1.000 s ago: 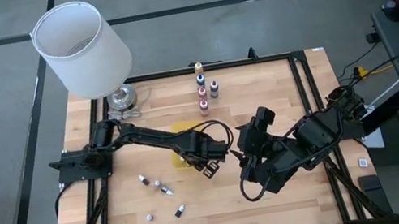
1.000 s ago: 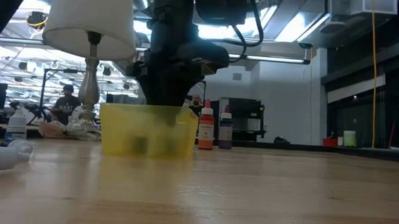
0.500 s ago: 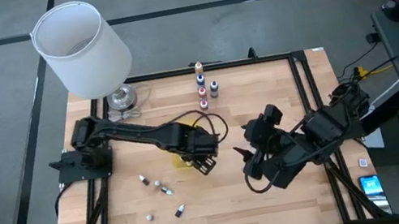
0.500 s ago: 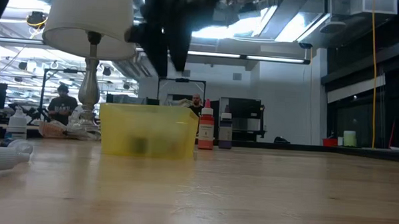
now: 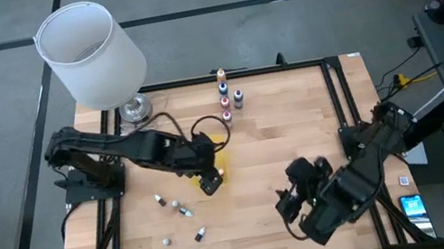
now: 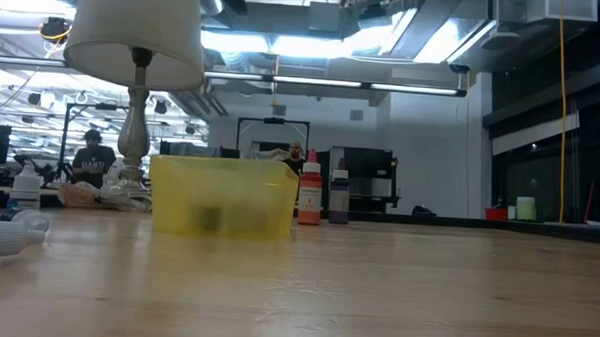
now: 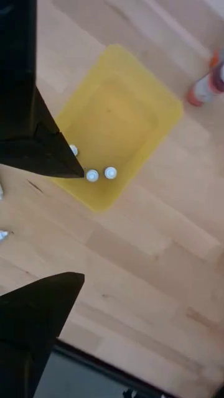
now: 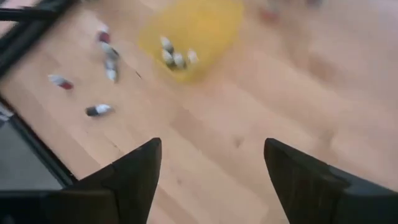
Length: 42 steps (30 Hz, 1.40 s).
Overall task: Pick & Place food coloring
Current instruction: Put the small red bottle into the yellow bin
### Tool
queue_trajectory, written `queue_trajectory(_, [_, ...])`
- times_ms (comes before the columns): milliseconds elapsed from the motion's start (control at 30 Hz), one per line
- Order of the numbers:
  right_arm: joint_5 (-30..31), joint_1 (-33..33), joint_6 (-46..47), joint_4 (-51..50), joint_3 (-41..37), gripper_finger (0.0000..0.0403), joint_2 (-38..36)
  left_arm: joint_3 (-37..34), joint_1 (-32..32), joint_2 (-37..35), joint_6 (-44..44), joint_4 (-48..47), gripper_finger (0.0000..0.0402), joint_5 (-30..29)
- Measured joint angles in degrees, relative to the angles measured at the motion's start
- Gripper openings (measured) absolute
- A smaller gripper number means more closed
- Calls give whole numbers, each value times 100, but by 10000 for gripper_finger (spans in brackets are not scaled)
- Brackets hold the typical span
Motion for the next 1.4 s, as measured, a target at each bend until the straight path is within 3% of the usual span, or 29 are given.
queue_trajectory(333, [-1193,824,3744,410,-1652,283,4,0,-161,-313,591,-2,254,155])
queue_trajectory(433, [-1897,881,3850,632,-1989,283,9,0,-244,-313,675,-19,254,160])
queue_trajectory(733, [-1717,875,3591,892,-2757,271,33,0,-321,-313,690,-37,254,494])
queue_trajectory(867, [-1982,913,3577,1196,-3224,262,27,0,-328,-313,684,-37,254,587])
queue_trajectory(1167, [-2323,1403,3815,2620,-4569,265,35,0,-343,-313,495,-18,254,695])
queue_trajectory(1400, [-2484,1502,3880,2154,-4731,266,31,0,-343,-313,454,-17,253,704])
